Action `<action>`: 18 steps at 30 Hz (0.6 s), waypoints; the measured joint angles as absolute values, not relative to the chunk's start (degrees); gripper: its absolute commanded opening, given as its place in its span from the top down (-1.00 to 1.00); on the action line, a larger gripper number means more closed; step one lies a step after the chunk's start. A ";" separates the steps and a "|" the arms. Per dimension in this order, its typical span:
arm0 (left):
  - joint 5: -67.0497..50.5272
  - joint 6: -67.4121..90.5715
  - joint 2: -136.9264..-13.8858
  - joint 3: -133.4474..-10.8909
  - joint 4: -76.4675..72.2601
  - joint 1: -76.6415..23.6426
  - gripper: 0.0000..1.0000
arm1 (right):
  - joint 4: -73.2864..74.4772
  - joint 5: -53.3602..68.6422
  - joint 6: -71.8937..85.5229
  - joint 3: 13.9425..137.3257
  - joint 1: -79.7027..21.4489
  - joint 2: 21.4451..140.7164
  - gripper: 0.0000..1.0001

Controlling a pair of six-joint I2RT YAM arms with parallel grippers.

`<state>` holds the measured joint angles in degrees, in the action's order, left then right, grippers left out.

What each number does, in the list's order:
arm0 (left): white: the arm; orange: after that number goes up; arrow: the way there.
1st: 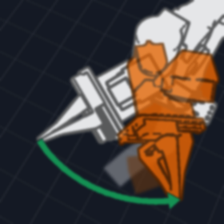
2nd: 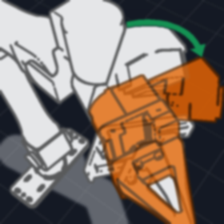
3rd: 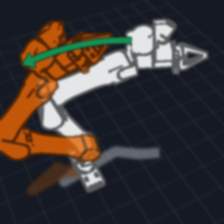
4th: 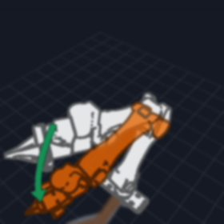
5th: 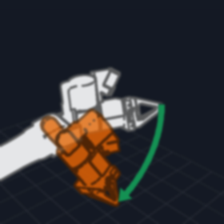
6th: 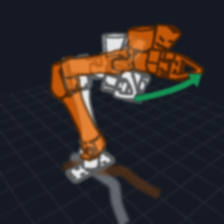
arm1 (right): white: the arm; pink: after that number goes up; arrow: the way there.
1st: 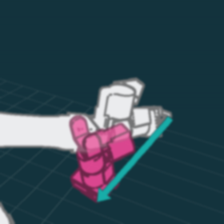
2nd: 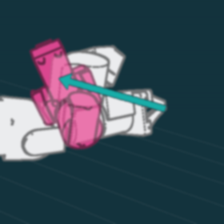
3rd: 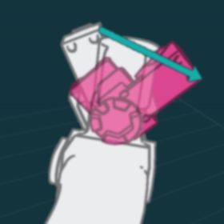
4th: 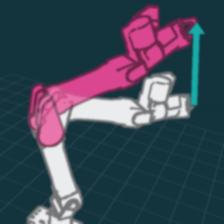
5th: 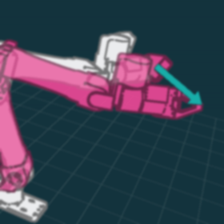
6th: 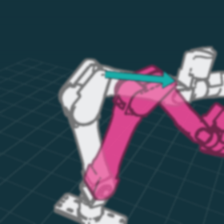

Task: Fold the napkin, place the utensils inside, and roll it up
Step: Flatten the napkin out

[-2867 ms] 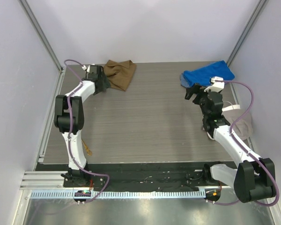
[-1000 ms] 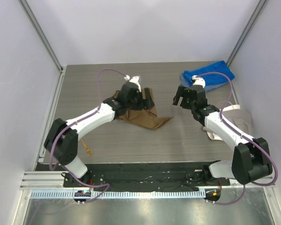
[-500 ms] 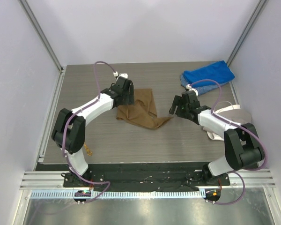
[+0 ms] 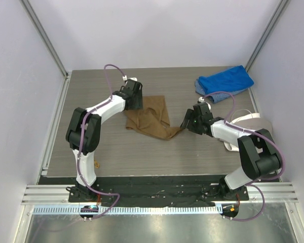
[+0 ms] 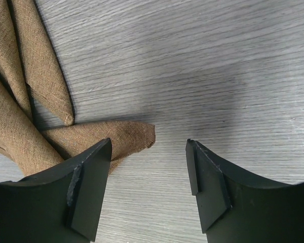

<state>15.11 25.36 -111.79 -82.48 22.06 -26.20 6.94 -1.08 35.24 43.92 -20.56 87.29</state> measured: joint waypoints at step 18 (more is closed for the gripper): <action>10.26 25.74 -119.52 -87.00 19.55 -22.74 0.01 | 5.76 -0.71 36.42 43.90 -20.67 89.41 -0.06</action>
